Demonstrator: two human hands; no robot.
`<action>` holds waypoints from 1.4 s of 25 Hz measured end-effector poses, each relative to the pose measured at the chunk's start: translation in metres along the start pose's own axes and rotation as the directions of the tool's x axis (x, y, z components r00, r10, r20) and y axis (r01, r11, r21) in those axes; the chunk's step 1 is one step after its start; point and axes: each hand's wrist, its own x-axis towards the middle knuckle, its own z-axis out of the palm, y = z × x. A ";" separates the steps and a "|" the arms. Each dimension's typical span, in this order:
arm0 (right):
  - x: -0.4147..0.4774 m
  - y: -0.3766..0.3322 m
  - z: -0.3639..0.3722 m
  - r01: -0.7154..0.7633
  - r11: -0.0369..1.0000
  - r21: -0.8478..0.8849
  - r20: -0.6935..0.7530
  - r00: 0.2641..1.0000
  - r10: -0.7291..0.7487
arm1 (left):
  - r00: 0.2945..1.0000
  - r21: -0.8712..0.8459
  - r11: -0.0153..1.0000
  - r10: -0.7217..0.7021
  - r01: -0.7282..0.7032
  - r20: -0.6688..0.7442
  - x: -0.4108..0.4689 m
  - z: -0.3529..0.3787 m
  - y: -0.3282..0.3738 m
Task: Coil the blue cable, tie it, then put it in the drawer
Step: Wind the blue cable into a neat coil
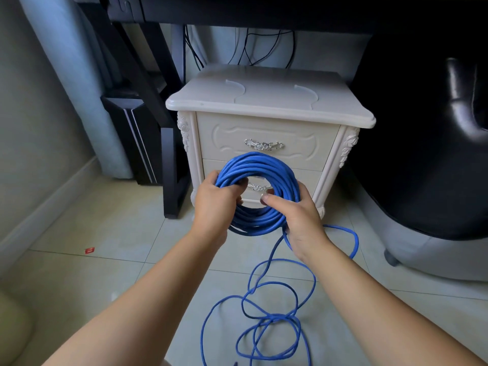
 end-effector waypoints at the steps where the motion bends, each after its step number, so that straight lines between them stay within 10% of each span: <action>1: 0.000 0.001 0.001 -0.023 0.998 0.058 -0.003 1.000 0.023 | 1.000 -0.055 0.998 -0.019 0.018 -0.018 -0.001 0.001 -0.001; 11: 0.002 -0.005 0.002 -0.011 1.000 -0.003 -0.134 0.991 0.010 | 0.972 -0.157 0.972 -0.146 0.175 0.183 0.001 -0.002 -0.002; 16: 0.001 -0.028 -0.009 0.160 0.911 -0.381 -0.069 0.977 -0.201 | 0.935 0.191 0.955 0.159 -0.227 0.316 0.004 -0.010 0.004; 19: -0.004 -0.032 -0.005 0.239 0.753 -0.613 0.072 0.966 -0.248 | 0.822 0.463 0.694 0.356 -0.551 0.444 0.005 -0.013 0.003; 23: -0.007 -0.035 -0.002 0.294 0.624 -0.724 0.168 0.953 -0.254 | 0.802 0.513 0.624 0.374 -0.590 0.467 0.003 -0.011 0.000; 35: -0.009 -0.009 0.001 -0.083 0.992 -0.095 -0.017 0.997 0.081 | 0.982 -0.043 0.985 0.168 -0.165 0.089 0.006 0.001 -0.001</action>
